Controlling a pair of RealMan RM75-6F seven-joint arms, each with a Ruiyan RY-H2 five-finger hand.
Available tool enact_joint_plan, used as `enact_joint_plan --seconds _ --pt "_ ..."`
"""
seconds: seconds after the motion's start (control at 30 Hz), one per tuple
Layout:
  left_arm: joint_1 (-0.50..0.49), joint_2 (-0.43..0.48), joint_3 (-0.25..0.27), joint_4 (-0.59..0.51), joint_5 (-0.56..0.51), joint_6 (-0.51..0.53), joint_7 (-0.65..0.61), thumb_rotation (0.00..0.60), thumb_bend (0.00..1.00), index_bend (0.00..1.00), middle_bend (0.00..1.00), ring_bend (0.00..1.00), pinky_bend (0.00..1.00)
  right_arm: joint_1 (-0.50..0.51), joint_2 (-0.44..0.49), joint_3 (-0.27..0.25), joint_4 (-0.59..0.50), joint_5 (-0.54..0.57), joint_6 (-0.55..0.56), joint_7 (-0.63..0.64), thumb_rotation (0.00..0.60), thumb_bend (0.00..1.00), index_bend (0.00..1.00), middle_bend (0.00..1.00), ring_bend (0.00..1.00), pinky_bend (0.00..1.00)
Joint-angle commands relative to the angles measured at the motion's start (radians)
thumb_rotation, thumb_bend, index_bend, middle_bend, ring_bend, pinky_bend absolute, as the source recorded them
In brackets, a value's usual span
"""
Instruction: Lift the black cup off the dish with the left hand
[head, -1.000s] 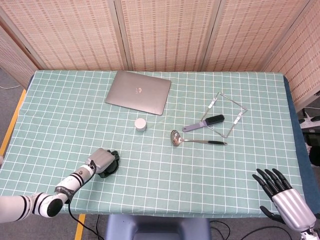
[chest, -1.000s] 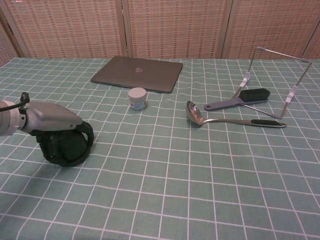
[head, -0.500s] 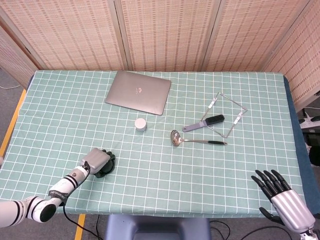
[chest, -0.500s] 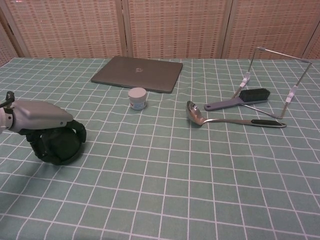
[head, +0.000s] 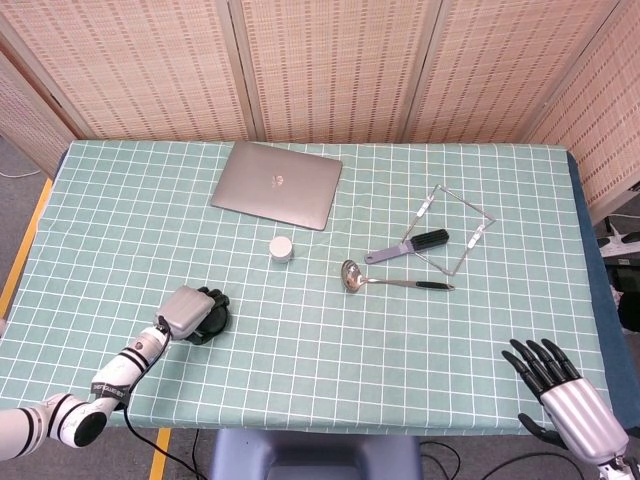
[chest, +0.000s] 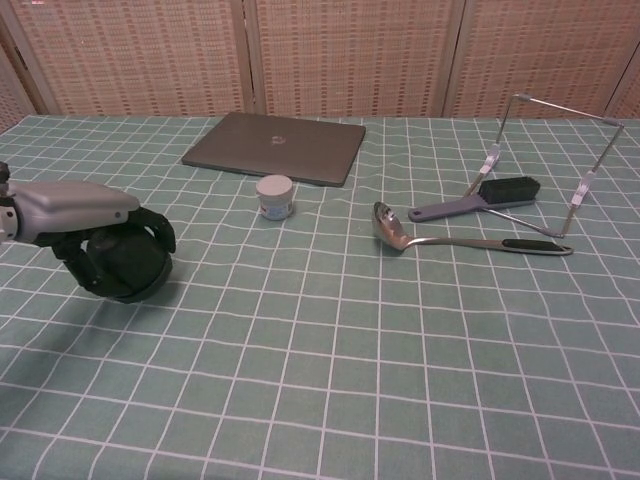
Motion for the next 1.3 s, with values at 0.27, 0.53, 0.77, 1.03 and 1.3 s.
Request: enact_joint_plan --seconds 0.27,0.53,0.77,1.03,1.3 --pt "0.151 0.006 -0.254 0.015 0.204 0.150 -1.217 0.600 0.41 0.82 0.86 0.77 0.96 0.006 -0.003 0.004 0.000 0.013 -0.015 0.000 0.600 0.18 0.00 0.00 0.00 0.00" --pt "0.145 0.018 -0.220 0.107 0.381 0.165 -1.565 0.600 0.41 0.82 0.86 0.76 0.95 0.006 0.001 0.002 -0.004 0.013 -0.007 0.016 0.600 0.17 0.00 0.00 0.00 0.00" --pt "0.071 0.080 -0.104 0.128 0.461 -0.017 -1.329 0.600 0.41 0.81 0.86 0.76 0.94 0.006 0.005 0.000 -0.002 0.009 -0.005 0.015 0.600 0.17 0.00 0.00 0.00 0.00" --pt "0.010 0.114 -0.040 0.134 0.509 -0.163 -0.756 0.600 0.41 0.78 0.82 0.71 0.86 0.003 0.005 -0.001 -0.001 0.005 0.001 0.010 0.600 0.18 0.00 0.00 0.00 0.00" --pt "0.038 0.080 -0.065 0.088 0.103 -0.208 0.146 0.600 0.41 0.75 0.79 0.65 0.77 0.003 0.010 -0.005 -0.002 0.000 0.003 0.014 0.600 0.17 0.00 0.00 0.00 0.00"
